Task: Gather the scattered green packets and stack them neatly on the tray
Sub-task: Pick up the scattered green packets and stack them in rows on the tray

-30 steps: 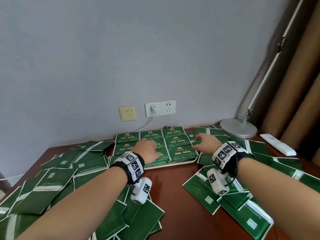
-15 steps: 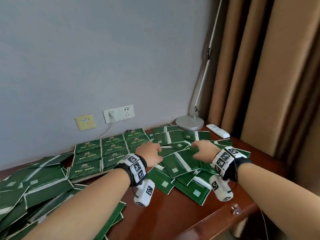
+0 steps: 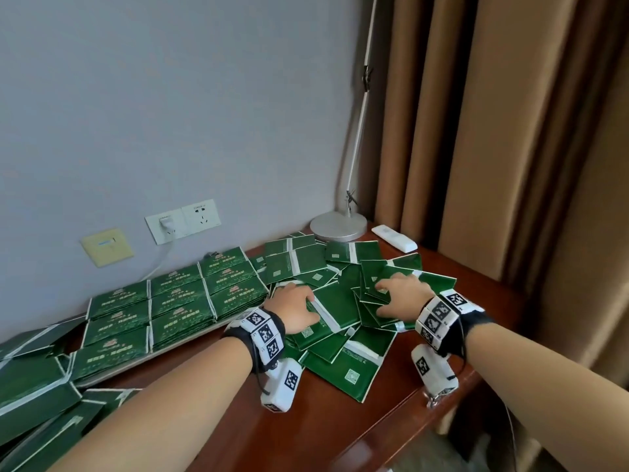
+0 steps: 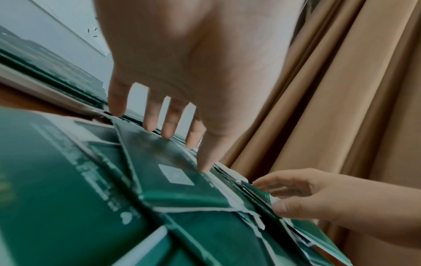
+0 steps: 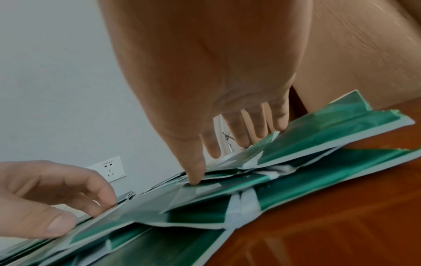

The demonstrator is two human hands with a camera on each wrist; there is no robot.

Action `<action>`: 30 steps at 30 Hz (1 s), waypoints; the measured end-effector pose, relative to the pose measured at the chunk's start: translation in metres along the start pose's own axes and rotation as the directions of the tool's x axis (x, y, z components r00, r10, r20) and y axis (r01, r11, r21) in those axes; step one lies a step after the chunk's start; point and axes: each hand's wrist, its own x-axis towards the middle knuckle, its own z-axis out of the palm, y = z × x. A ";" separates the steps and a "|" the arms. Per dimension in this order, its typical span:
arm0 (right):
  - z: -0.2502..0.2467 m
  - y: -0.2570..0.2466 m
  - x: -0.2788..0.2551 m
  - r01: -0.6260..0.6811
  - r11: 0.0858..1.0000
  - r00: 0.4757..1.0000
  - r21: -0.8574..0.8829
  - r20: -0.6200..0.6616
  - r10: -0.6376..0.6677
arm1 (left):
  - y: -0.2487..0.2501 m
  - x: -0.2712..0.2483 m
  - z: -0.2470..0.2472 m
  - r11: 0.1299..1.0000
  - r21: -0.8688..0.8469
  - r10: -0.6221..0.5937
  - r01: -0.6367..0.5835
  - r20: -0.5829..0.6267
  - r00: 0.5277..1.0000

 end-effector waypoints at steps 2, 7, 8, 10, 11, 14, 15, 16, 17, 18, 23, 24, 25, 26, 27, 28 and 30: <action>0.000 0.004 0.005 -0.018 1.000 1.000 -0.006 -0.025 0.018 | 0.002 0.006 0.002 1.000 -0.003 0.006 -0.006 0.005 1.000; -0.002 0.016 0.010 -0.060 0.998 0.998 -0.005 0.002 0.061 | 0.005 0.017 0.008 1.000 0.011 0.005 -0.006 0.007 1.000; -0.001 0.019 0.011 -0.061 0.998 0.998 -0.001 0.023 0.061 | 0.005 0.018 0.009 1.000 0.013 0.002 -0.002 0.004 1.000; 0.000 0.021 0.011 -0.053 0.999 0.998 0.006 0.040 0.053 | 0.005 0.019 0.011 1.000 0.012 -0.005 0.005 0.000 1.000; 0.000 0.022 0.011 -0.045 0.999 0.998 0.010 0.039 0.045 | 0.005 0.020 0.011 1.000 0.012 -0.005 0.005 -0.002 1.000; -0.001 0.022 0.012 -0.010 1.000 0.999 0.029 0.035 0.009 | 0.004 0.020 0.011 1.000 0.013 -0.003 0.003 -0.010 1.000; -0.001 0.021 0.012 -0.005 0.999 1.000 0.038 0.026 0.004 | 0.004 0.020 0.010 1.000 0.005 -0.001 0.001 -0.016 1.000; -0.002 0.021 0.012 -0.006 0.999 1.000 0.049 0.011 0.005 | 0.005 0.021 0.009 1.000 -0.007 -0.001 0.001 -0.022 1.000; -0.003 0.021 0.012 -0.012 0.998 1.000 0.061 -0.008 0.012 | 0.005 0.021 0.008 1.000 -0.018 -0.001 0.001 -0.029 1.000; -0.003 0.022 0.012 -0.019 0.997 0.999 0.070 -0.026 0.021 | 0.005 0.021 0.007 1.000 -0.023 -0.001 0.000 -0.033 0.999; -0.004 0.021 0.009 -0.010 1.000 0.999 0.027 -0.037 0.011 | 0.009 0.022 0.006 1.000 -0.015 -0.002 0.002 -0.038 0.999; -0.004 0.022 0.010 0.001 1.000 1.000 0.024 -0.025 -0.001 | 0.010 0.023 0.006 1.000 -0.011 -0.005 0.005 -0.038 0.999; -0.006 0.022 0.010 0.009 1.000 1.000 0.023 -0.006 -0.009 | 0.012 0.023 0.006 1.000 -0.007 -0.007 0.006 -0.040 0.999; -0.007 0.023 0.012 0.017 1.000 1.000 0.022 0.017 -0.017 | 0.013 0.023 0.006 1.000 -0.001 -0.009 0.009 -0.043 0.999; -0.010 0.024 0.014 0.023 1.000 0.999 0.019 0.041 -0.024 | 0.014 0.023 0.005 1.000 0.006 -0.012 0.012 -0.046 0.999; -0.012 0.024 0.016 0.030 0.999 0.997 0.015 0.064 -0.031 | 0.014 0.023 0.006 1.000 0.015 -0.016 0.017 -0.047 0.999; -0.016 0.024 0.018 0.042 0.999 0.994 -0.013 0.098 -0.041 | 0.016 0.022 0.006 0.999 0.031 -0.025 0.027 -0.047 0.999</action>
